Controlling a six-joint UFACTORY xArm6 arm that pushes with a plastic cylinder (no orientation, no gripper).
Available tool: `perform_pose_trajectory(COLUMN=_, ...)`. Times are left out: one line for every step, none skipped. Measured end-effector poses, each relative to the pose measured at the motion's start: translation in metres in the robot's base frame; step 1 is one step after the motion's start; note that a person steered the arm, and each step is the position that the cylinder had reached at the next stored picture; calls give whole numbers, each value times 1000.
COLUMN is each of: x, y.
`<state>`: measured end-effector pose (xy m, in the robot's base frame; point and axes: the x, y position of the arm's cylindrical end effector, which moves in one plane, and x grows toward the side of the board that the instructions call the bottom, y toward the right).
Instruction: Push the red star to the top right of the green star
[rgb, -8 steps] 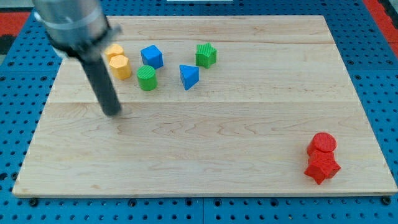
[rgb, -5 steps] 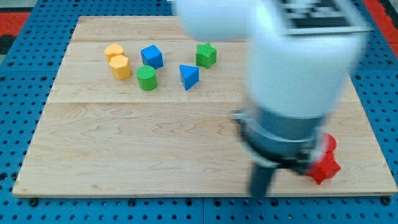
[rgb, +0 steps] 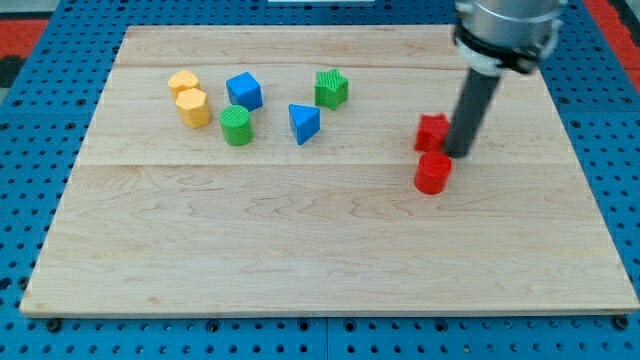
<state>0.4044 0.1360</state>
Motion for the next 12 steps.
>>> perform_pose_trajectory(x=-47, y=-37)
perform_pose_trajectory(x=-61, y=-43)
perform_pose_trajectory(x=-95, y=-44)
perform_pose_trajectory(x=-107, y=-50)
perform_pose_trajectory(x=-68, y=-30)
perform_pose_trajectory(x=-90, y=-64)
perform_pose_trajectory(x=-147, y=-68)
perform_pose_trajectory(x=-191, y=-129)
perform_pose_trajectory(x=-209, y=-195)
perform_pose_trajectory(x=-194, y=-90)
perform_pose_trajectory(x=-148, y=5)
perform_pose_trajectory(x=-97, y=-14)
